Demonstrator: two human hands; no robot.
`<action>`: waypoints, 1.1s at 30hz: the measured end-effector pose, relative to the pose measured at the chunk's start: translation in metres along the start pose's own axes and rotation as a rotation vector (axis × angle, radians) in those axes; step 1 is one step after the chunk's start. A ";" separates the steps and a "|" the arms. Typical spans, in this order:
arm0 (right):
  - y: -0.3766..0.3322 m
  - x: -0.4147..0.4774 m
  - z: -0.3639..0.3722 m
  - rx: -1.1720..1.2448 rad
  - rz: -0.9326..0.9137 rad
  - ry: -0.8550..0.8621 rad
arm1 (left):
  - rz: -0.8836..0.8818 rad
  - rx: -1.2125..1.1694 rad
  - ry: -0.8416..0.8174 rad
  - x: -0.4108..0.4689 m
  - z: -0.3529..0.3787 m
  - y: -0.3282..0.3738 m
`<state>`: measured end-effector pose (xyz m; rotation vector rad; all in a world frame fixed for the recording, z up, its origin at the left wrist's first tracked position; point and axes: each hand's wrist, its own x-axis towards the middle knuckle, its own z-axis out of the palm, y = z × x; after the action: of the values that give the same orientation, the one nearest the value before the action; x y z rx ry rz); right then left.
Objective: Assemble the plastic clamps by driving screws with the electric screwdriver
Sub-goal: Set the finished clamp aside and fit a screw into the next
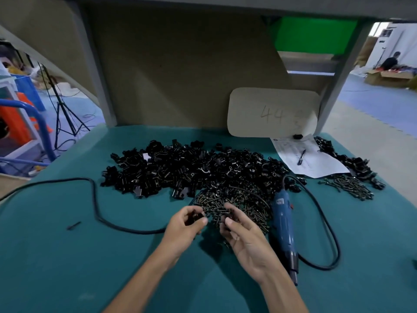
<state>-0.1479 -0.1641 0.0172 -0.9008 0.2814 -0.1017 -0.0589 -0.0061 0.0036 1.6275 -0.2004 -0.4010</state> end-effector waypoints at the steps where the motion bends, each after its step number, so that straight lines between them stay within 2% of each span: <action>1: 0.002 0.001 0.000 -0.003 0.004 -0.001 | 0.005 0.025 -0.013 -0.001 -0.001 -0.004; 5: 0.010 0.002 -0.001 0.012 0.014 -0.069 | 0.079 0.143 -0.048 -0.003 -0.005 -0.016; 11: 0.015 0.000 -0.011 0.028 -0.012 -0.084 | 0.267 0.272 0.022 -0.009 0.002 -0.022; 16: 0.015 -0.004 -0.011 -0.081 -0.028 -0.117 | 0.286 0.329 0.026 -0.010 0.002 -0.025; 21: 0.015 -0.004 -0.009 -0.094 -0.007 -0.117 | 0.258 0.400 0.018 -0.012 0.001 -0.028; 33: 0.016 -0.003 -0.009 -0.141 -0.030 -0.129 | 0.343 0.416 0.034 -0.015 0.003 -0.024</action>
<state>-0.1536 -0.1604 -0.0004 -1.0468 0.1568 -0.0517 -0.0767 -0.0008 -0.0179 1.9597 -0.5573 -0.0668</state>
